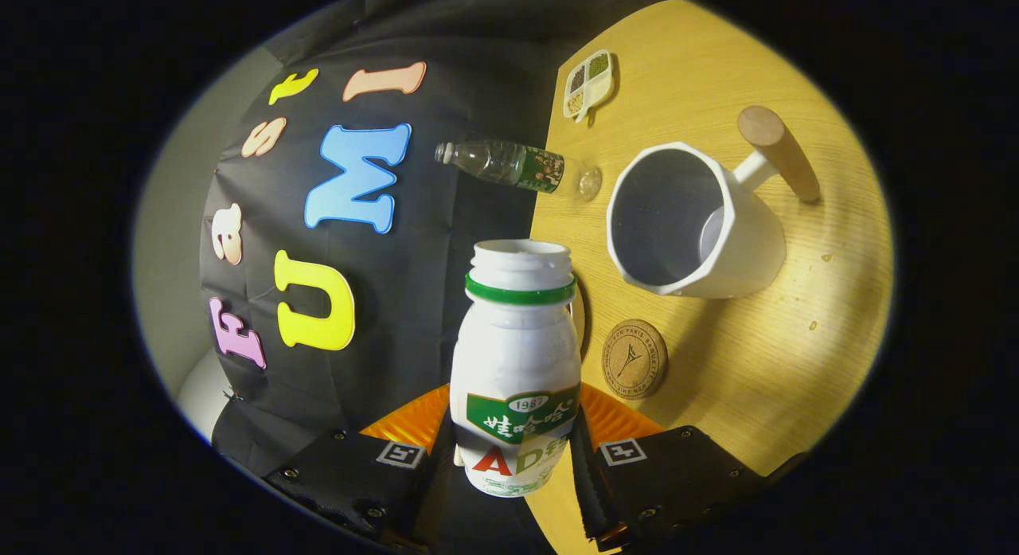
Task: Take the bottle from table, then pour the juice into the cup, finally place the bottle on the coaster
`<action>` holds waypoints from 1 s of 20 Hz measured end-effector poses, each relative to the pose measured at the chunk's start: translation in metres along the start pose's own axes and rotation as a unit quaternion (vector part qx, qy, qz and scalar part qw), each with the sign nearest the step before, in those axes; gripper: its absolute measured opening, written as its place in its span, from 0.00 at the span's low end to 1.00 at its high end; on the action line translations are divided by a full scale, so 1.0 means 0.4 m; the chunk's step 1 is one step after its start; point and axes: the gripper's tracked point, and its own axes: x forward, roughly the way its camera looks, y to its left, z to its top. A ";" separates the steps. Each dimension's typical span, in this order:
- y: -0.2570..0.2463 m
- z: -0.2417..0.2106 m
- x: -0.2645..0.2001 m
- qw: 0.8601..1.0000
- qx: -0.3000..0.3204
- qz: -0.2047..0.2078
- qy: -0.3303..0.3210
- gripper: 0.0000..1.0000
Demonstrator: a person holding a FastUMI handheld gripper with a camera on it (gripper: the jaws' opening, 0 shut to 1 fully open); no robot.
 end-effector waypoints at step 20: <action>-0.015 0.024 0.001 0.996 0.088 -0.007 0.006 0.65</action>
